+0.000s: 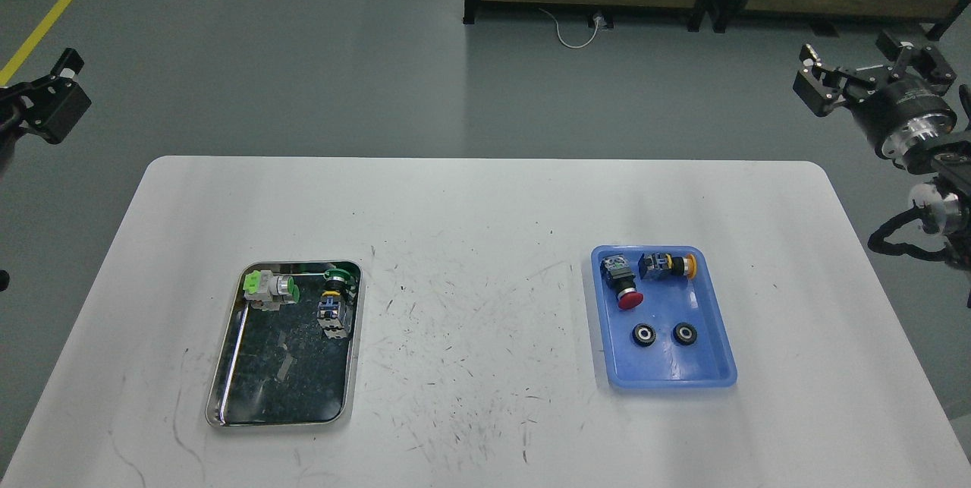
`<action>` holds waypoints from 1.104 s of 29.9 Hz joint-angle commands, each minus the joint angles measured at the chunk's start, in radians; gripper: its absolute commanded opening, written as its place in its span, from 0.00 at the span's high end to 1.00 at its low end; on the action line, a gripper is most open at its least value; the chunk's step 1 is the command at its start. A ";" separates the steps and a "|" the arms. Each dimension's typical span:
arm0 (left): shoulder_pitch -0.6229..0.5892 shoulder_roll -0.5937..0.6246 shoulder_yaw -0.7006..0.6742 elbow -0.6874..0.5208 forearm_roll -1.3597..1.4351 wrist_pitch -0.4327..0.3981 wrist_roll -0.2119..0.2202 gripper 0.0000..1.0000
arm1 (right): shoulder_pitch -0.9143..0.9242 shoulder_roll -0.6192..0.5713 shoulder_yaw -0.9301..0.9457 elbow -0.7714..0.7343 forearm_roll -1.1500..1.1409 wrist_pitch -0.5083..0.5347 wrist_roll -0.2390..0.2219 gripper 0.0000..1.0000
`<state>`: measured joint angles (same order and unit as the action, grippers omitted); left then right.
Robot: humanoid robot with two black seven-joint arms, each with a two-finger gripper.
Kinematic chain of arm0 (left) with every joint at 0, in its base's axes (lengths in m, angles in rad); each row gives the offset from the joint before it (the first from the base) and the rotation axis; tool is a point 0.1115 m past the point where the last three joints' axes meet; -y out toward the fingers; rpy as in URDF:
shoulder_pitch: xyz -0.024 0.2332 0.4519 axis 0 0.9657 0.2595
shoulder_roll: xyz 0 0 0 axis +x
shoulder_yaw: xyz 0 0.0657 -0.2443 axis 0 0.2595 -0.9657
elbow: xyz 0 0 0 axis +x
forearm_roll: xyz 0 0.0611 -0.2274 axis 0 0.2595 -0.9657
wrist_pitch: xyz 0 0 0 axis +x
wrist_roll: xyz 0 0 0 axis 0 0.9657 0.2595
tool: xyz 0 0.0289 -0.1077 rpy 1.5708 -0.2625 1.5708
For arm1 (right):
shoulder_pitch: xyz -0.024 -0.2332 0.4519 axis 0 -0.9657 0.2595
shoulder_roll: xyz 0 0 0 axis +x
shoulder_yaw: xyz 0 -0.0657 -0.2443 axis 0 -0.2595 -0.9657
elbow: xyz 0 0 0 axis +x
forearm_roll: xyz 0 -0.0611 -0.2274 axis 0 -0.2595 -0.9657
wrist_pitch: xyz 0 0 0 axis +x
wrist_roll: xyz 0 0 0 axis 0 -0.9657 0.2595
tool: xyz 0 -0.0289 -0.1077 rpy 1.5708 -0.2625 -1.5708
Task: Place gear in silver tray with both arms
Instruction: 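Move the right gripper toward the blue bin, then lower the right gripper into the blue bin and grasp a black gear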
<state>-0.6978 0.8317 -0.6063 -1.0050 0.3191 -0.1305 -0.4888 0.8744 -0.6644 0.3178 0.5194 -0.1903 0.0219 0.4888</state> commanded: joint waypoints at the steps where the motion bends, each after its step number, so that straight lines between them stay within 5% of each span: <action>1: 0.001 0.003 0.008 -0.001 -0.040 -0.060 0.000 0.00 | -0.011 0.009 0.003 0.011 0.012 0.013 0.000 0.00; 17: 0.070 0.018 0.020 -0.001 -0.256 -0.041 0.000 0.01 | -0.064 -0.006 -0.074 0.201 -0.062 0.118 0.000 0.00; 33: 0.078 0.004 0.049 0.072 -0.174 -0.054 0.000 0.00 | -0.127 -0.081 -0.172 0.340 -0.281 0.404 -0.025 0.00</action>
<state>-0.6167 0.8371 -0.5822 -0.9260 0.0796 -0.1837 -0.4888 0.7494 -0.7401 0.1772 0.8512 -0.4455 0.3749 0.4663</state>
